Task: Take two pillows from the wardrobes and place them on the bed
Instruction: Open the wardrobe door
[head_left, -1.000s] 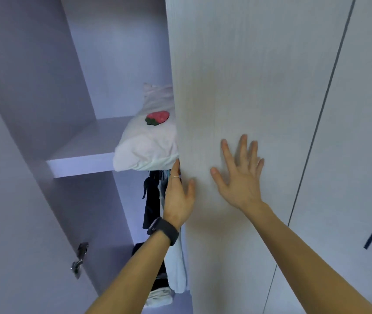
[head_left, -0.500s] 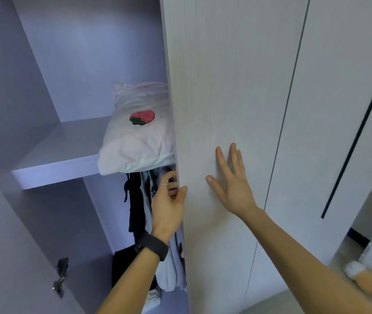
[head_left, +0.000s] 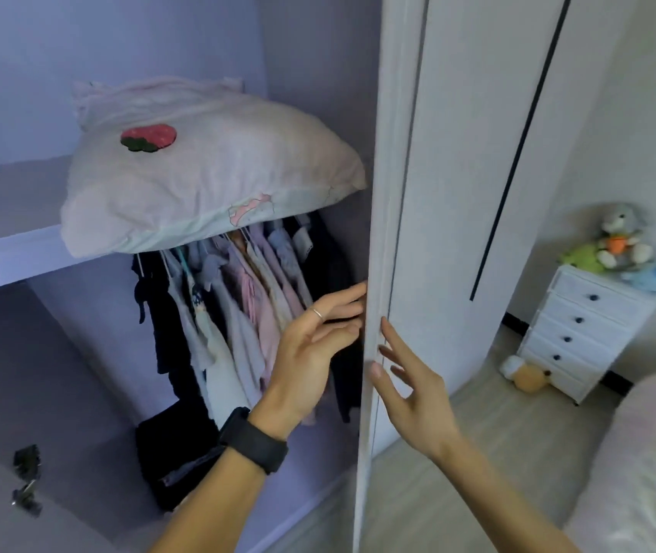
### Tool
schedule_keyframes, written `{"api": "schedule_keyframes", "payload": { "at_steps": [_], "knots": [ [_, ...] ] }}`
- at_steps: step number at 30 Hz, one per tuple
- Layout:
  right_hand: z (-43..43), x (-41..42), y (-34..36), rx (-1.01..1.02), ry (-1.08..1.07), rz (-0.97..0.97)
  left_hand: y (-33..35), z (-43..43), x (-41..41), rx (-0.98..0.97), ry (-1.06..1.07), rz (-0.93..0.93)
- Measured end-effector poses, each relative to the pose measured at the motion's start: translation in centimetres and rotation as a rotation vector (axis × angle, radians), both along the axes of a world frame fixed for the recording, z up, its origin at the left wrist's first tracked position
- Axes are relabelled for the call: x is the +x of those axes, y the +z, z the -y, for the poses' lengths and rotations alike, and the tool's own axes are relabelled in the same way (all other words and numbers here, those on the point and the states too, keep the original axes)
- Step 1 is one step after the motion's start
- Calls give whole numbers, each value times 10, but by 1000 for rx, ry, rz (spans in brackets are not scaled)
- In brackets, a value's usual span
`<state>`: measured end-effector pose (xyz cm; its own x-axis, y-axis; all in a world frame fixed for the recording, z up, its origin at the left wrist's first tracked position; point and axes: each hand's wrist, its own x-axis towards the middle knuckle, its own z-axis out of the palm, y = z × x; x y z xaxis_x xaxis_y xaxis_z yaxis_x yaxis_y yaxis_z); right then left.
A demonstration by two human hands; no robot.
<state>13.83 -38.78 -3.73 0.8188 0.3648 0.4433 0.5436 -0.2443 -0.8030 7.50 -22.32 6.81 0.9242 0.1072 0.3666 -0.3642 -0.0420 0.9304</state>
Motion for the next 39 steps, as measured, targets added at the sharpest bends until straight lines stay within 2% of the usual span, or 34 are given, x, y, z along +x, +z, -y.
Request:
{"api": "schedule_keyframes", "payload": {
  "at_steps": [3, 7, 15, 18, 21, 26, 31, 39],
  "knots": [
    [25, -9, 0, 20, -93, -5, -6, 23, 13, 28, -83, 15],
    [56, -14, -1, 7, -257, -9, -22, 57, 39, 148, -72, 38],
    [111, -3, 0, -98, -517, 99, -50, 101, 103, 740, -15, 248],
    [128, 10, 1, -157, -581, 85, -63, 114, 117, 937, 90, 333],
    [149, 28, 7, -124, -671, 43, -70, 136, 139, 1076, 93, 380],
    [180, 58, 13, -106, -683, 48, -80, 172, 165, 1152, 109, 329],
    [193, 79, 17, -118, -731, 0, -85, 193, 185, 1150, 172, 336],
    [209, 106, 15, -148, -756, 31, -90, 217, 206, 1180, 257, 313]
  ]
}}
